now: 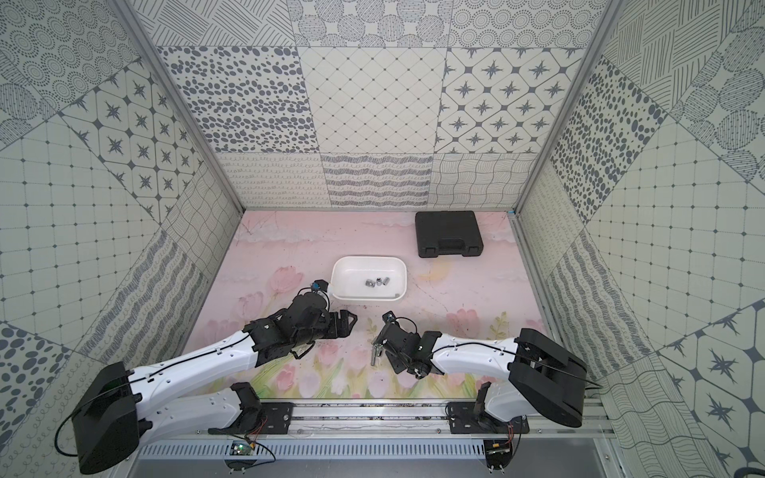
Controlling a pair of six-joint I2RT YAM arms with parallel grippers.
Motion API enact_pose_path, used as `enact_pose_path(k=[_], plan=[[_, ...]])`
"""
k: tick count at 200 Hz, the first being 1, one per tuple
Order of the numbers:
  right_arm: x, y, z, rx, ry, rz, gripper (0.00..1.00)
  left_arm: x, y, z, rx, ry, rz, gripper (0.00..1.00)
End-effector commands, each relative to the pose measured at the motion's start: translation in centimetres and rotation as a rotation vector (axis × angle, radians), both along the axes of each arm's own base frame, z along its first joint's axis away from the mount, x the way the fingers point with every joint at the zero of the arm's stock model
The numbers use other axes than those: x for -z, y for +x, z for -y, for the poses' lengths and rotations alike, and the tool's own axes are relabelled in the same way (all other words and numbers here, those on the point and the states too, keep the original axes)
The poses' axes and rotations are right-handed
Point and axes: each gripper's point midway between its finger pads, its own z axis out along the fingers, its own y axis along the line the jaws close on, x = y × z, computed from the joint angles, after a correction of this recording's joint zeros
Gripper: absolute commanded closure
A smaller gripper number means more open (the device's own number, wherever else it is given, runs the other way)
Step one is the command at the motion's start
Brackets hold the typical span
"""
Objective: Put the socket on the desktop into the storage box
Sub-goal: Pick up the socket head from the center of the board.
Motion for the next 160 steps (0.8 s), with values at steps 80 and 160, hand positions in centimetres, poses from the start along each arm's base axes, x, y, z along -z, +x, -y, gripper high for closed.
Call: enact_pose_path(k=[80, 160], plan=[[0.4, -1.1, 0.2, 0.049, 0.041, -0.048, 0.75, 0.9, 0.5, -1.2, -0.039, 0.074, 0.013, 0.11], [1.1, -1.0, 0.3, 0.058, 0.005, -0.057, 0.76, 0.5, 0.3, -1.2, -0.040, 0.052, 0.018, 0.11]])
